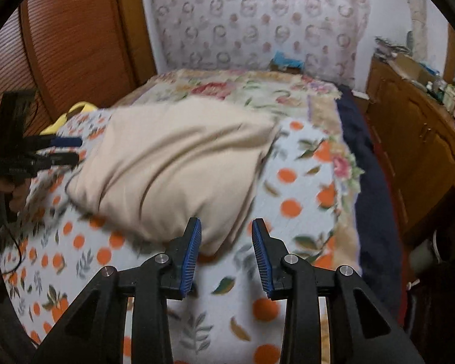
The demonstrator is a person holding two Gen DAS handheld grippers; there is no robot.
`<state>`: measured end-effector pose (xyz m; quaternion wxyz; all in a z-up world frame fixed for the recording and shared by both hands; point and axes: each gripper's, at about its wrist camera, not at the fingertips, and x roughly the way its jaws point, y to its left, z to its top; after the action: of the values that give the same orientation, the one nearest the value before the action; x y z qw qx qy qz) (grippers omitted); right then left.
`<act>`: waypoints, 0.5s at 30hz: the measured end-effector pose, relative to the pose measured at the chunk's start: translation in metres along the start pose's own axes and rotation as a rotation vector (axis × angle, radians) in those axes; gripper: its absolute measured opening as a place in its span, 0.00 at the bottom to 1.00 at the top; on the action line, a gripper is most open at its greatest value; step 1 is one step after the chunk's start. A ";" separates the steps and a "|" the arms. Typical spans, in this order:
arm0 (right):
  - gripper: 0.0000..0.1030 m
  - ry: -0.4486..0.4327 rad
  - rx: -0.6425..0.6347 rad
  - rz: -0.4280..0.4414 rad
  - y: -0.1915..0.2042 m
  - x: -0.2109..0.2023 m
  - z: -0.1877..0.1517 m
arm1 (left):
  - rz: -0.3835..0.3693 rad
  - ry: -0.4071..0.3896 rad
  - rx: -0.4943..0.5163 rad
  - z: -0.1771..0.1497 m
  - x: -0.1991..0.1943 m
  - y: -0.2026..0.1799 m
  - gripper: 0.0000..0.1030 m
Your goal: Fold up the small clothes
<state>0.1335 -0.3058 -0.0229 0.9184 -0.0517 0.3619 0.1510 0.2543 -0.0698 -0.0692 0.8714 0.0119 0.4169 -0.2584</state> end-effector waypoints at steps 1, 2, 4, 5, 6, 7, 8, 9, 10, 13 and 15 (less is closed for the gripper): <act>0.35 0.010 -0.003 0.012 0.001 0.004 -0.001 | -0.008 0.012 -0.003 -0.002 0.003 -0.001 0.71; 0.35 0.017 -0.008 0.022 0.002 0.009 0.000 | -0.014 0.022 -0.003 -0.003 0.006 -0.002 0.71; 0.35 0.036 -0.027 0.018 0.001 0.016 0.002 | -0.017 0.043 -0.001 -0.005 0.011 -0.005 0.71; 0.30 0.040 -0.028 0.014 -0.005 0.014 0.005 | -0.023 0.055 0.001 -0.006 0.014 -0.006 0.68; 0.24 0.039 -0.027 0.026 -0.008 0.014 0.009 | -0.039 0.062 0.003 -0.007 0.016 -0.008 0.63; 0.13 0.037 -0.030 0.045 -0.008 0.013 0.011 | -0.056 0.068 0.004 -0.009 0.017 -0.009 0.55; 0.07 0.032 -0.040 0.045 -0.008 0.011 0.012 | -0.054 0.062 0.010 -0.009 0.017 -0.010 0.45; 0.05 0.027 -0.058 0.033 -0.010 0.010 0.014 | -0.059 0.067 0.018 -0.008 0.018 -0.011 0.36; 0.04 0.022 -0.080 0.018 -0.010 0.008 0.015 | -0.069 0.070 0.021 -0.008 0.019 -0.011 0.23; 0.02 0.014 -0.145 -0.057 -0.007 -0.001 0.015 | -0.056 0.056 0.009 -0.005 0.017 -0.006 0.07; 0.02 0.016 -0.191 -0.112 -0.011 -0.012 0.018 | -0.039 0.033 0.003 -0.005 0.012 -0.004 0.07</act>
<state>0.1406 -0.3149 -0.0015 0.9134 -0.1602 0.3499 0.1327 0.2550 -0.0774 -0.0800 0.8593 0.0096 0.4308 -0.2757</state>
